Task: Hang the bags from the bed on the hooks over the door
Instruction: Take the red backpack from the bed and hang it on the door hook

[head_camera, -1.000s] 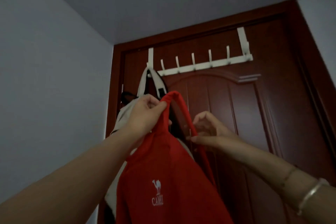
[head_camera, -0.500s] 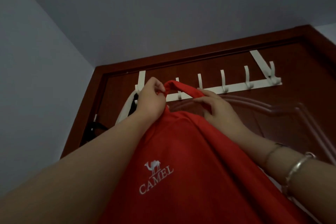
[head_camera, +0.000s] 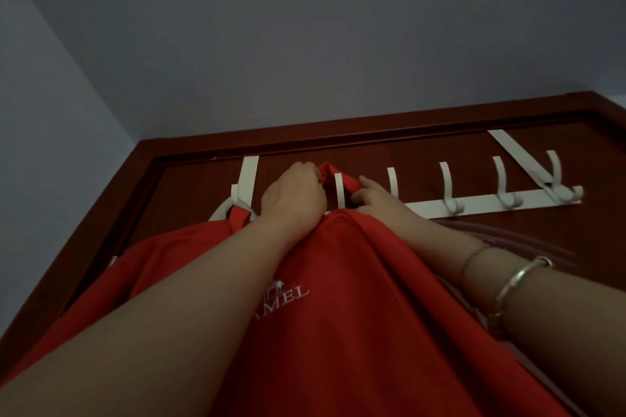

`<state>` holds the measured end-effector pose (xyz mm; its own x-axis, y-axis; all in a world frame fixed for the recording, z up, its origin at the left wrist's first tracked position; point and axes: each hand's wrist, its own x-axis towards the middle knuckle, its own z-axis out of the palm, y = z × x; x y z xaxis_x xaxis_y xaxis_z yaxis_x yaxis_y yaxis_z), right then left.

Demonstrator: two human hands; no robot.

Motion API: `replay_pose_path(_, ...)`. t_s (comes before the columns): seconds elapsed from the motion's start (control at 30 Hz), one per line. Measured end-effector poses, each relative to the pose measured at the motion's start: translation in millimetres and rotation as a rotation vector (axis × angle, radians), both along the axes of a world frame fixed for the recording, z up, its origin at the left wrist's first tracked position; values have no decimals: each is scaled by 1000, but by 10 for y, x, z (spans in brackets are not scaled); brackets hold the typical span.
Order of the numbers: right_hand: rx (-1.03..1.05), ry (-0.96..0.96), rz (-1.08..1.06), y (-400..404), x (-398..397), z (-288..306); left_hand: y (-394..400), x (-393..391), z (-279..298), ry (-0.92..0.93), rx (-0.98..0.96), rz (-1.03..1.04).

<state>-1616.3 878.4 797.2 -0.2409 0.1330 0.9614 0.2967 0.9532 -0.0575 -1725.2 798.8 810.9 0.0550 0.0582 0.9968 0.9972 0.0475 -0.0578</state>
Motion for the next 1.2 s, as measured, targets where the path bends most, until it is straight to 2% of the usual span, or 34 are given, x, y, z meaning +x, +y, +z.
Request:
replay_pose_path(0.13, 42, -24, 74, 80, 31, -272, -62, -45, -229, 15, -11, 90)
replay_pose_path(0.27, 47, -31, 192, -27, 138, -598, -170, -71, -559, -38, -24, -40)
replay_pose_path(0.47, -70, 7, 227, -217, 413, -969, -390, 169, -993, -81, -39, -153)
replay_pose_path(0.8, -134, 19, 284, -544, 1085, -1735, -948, 671, -1944, -180, -97, -125)
replay_pose_path(1.0, -239, -15, 262, -802, 1542, -2332, -1184, 1062, -2466, -249, -173, -169)
replay_pose_path(1.1, -309, -87, 230, -1029, 1872, -2699, -1329, 1290, -2805, -273, -238, -236)
replay_pose_path(1.2, -390, -71, 165, -1288, 2185, -3044, -1475, 1491, -3143, -289, -313, -334)
